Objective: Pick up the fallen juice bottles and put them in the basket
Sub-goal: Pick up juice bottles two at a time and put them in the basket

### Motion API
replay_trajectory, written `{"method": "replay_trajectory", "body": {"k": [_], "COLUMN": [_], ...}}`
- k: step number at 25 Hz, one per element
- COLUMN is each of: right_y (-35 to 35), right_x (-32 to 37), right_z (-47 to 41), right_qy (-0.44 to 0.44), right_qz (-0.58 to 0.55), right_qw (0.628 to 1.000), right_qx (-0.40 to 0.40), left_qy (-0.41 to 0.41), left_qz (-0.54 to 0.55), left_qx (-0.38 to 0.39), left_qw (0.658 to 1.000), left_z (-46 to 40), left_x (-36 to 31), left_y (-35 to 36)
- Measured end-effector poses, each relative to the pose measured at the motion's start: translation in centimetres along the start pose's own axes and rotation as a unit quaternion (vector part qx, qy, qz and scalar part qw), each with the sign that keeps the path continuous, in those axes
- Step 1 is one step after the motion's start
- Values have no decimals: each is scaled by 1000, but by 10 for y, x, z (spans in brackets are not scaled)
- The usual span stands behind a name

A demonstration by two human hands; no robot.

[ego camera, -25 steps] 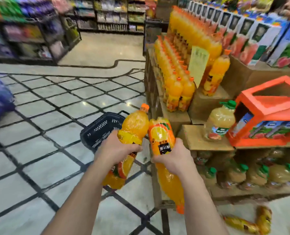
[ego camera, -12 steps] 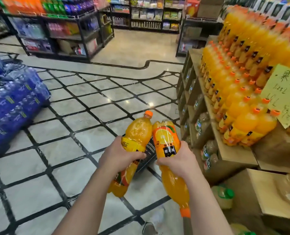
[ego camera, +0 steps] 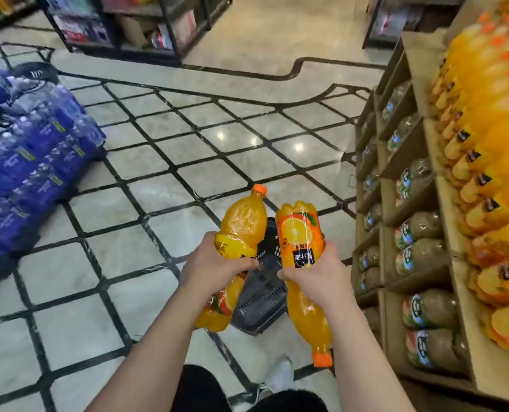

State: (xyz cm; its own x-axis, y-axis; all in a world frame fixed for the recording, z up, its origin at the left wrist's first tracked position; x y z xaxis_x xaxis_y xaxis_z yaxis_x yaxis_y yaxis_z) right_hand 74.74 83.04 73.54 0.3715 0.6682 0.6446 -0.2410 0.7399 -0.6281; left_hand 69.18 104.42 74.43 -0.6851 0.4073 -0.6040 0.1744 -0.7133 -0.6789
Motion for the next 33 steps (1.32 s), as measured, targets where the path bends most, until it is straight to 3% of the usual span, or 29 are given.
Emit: {"method": "replay_trajectory", "body": {"k": [6, 11, 18, 23, 28, 33], "right_y": [69, 166, 319, 430, 528, 588], "right_x": [-8, -55, -186, -289, -366, -414], "right_z": [-110, -203, -309, -362, -406, -438], "right_qy": [94, 205, 332, 407, 421, 417], "right_qz": [-29, -56, -132, -128, -73, -38], "right_qw": [995, 977, 933, 904, 904, 907], "right_qx": [-10, -31, -49, -33, -21, -38], "left_qy": [-7, 19, 28, -18, -44, -28], "left_qz": [-55, -135, -193, -240, -288, -349], "left_qx": [54, 149, 211, 249, 253, 241], "left_qw": [997, 979, 958, 938, 922, 905], "left_z": [-131, -257, -402, -461, -501, -541], "left_x": [1, 39, 152, 256, 354, 402], "left_y": [58, 142, 292, 403, 495, 547]}}
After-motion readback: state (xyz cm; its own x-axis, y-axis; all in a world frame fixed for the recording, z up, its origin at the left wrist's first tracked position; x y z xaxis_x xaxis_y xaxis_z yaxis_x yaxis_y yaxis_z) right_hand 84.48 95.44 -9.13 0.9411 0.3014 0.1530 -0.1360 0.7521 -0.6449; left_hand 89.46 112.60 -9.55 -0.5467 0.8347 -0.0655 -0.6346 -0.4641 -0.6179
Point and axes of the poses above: each hand's wrist, its own z-axis away from the middle knuckle, its own y-axis out of the palm, x = y × z, the point moved 4 cm from there along -z, towards the middle knuckle, and after that the axes turned 6 degrees about -x, right-handed, at the moved point
